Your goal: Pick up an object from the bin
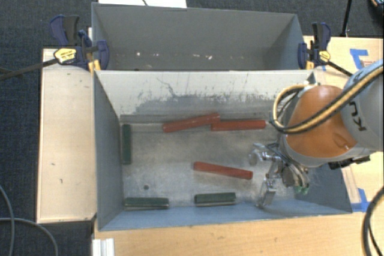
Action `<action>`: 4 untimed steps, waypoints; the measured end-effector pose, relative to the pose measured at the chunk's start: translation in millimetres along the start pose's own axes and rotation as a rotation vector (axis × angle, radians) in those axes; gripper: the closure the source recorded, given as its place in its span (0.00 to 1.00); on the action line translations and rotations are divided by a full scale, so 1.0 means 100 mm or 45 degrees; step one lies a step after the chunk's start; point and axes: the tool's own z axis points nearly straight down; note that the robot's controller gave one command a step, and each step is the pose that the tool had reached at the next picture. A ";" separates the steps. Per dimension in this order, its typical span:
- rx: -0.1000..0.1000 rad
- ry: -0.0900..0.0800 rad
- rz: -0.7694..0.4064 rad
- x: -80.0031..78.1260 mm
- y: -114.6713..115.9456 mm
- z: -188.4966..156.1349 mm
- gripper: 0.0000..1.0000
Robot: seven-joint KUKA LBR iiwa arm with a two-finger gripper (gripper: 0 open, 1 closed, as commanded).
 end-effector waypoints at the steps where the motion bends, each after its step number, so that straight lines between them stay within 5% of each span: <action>1: 0.001 -0.017 -0.103 0.02 0.67 0.20 0.00; 2: 0.004 -0.018 -0.102 0.02 0.63 0.19 1.00; 3: 0.004 -0.018 -0.104 0.02 0.63 0.20 0.00; 4: 0.004 -0.011 -0.724 -0.26 0.94 0.21 0.00</action>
Offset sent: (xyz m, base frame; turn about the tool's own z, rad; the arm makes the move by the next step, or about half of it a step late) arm -0.0019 0.0632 -0.0212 -0.0752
